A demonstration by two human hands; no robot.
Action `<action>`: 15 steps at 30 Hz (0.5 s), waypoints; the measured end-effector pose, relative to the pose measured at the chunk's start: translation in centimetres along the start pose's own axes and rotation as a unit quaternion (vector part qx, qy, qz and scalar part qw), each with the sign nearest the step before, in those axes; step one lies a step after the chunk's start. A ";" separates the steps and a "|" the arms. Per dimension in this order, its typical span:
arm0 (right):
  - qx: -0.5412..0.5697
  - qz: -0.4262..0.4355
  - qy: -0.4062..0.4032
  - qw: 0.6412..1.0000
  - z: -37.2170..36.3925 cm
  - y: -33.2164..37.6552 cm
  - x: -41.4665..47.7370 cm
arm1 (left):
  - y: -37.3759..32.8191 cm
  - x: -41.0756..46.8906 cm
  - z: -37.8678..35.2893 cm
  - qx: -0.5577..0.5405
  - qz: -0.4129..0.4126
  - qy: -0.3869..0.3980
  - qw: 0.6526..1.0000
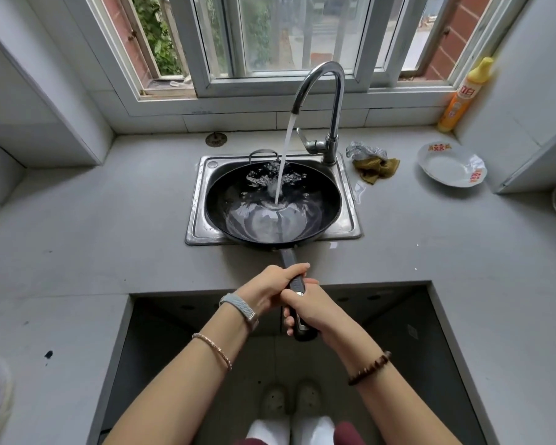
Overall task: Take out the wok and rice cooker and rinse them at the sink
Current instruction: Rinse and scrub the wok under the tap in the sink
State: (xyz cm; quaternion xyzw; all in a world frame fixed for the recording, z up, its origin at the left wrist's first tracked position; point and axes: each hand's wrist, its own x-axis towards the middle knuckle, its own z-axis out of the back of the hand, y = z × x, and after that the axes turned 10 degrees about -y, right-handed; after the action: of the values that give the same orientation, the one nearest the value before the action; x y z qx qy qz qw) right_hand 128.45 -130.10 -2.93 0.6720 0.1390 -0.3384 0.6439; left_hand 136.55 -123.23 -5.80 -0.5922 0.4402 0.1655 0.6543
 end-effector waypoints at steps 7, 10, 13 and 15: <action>-0.059 0.000 -0.010 0.998 -0.3 -4.7 -0.2 | 4.4 0.4 0.0 0.015 0.007 0.007 1.000; -0.068 -0.001 -0.012 0.998 -0.4 -5.4 -0.1 | 4.9 0.5 0.1 0.010 0.014 0.013 1.000; -0.064 0.001 -0.013 0.998 -0.4 -4.9 -0.2 | 4.5 0.3 0.1 -0.002 0.014 0.012 1.000; -0.053 0.002 -0.010 0.999 -0.4 -4.0 -0.3 | 3.8 0.2 0.0 -0.005 0.007 0.009 1.000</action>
State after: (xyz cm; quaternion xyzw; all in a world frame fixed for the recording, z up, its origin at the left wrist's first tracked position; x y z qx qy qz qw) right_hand 125.89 -129.15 -5.84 0.6335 0.1492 -0.3363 0.6806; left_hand 133.91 -122.34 -8.36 -0.5938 0.4492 0.1665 0.6464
